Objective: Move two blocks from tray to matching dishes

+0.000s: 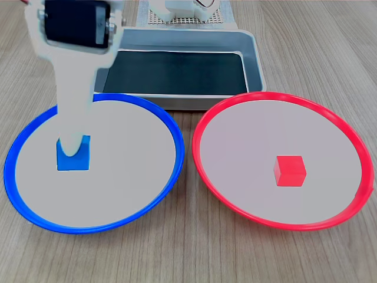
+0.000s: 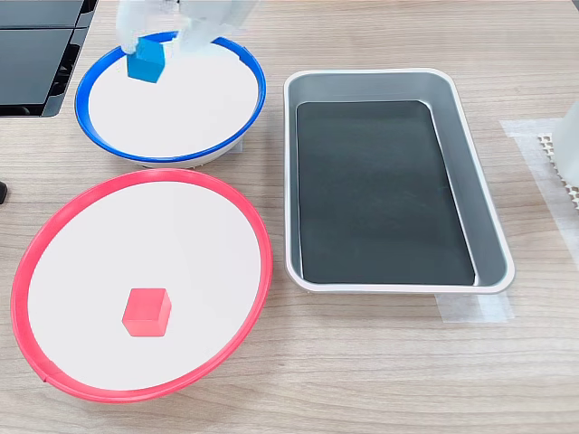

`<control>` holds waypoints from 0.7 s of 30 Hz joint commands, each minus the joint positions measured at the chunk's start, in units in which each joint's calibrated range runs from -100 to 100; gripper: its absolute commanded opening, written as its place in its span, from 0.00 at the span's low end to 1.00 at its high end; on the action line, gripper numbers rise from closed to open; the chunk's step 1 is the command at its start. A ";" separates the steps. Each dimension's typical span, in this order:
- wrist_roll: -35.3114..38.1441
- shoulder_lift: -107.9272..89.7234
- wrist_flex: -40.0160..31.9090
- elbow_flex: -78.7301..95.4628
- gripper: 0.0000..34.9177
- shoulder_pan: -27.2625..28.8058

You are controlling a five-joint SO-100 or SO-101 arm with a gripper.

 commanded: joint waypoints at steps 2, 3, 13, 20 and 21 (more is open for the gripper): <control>-0.34 -6.86 -10.58 11.95 0.51 -1.80; -0.29 -8.05 -11.65 13.77 0.51 -1.90; -15.48 -53.25 -36.50 63.01 0.00 -1.80; -16.80 -89.24 -35.76 94.51 0.00 -6.04; -16.36 -93.34 -34.60 98.15 0.00 -6.60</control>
